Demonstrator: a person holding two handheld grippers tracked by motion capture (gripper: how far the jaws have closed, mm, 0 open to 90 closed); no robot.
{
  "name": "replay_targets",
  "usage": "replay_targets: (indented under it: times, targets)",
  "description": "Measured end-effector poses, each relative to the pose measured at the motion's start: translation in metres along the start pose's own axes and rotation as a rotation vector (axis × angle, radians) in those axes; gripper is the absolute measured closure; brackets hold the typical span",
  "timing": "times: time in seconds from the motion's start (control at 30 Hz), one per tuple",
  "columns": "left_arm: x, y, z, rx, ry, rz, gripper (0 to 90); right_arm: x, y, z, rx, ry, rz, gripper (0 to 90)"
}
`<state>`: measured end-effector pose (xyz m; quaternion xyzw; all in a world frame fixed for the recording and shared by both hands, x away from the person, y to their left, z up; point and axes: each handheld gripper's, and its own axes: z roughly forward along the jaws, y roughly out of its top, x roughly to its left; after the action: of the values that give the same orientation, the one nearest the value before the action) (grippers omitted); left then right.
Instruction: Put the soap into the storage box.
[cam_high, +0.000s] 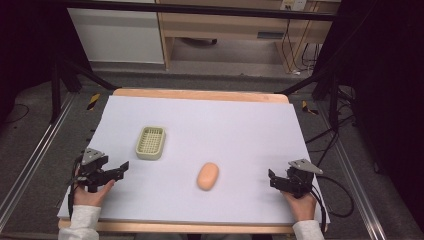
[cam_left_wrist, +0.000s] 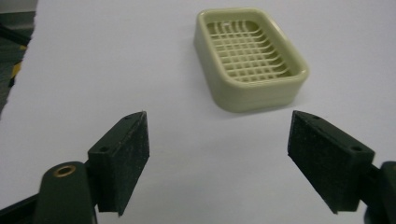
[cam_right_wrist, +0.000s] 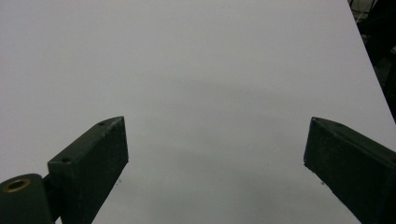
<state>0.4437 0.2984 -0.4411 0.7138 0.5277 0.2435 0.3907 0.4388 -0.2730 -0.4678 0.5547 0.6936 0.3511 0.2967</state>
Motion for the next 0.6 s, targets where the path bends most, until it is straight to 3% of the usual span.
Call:
replay_targets:
  times: [0.1,0.47,0.6]
  targets:
    - [-0.016,0.005,-0.002,-0.026,-0.041,0.014,21.7,-0.002,-0.001,0.002,0.03,0.0,0.014,6.9]
    - [-0.049,0.017,0.005,0.001,-0.112,0.05,22.7,-0.001,-0.003,0.003,0.06,-0.007,-0.009,6.8]
    - [-0.058,0.023,0.009,0.012,-0.133,0.07,23.1,-0.002,-0.003,0.002,0.059,-0.013,0.005,6.7]
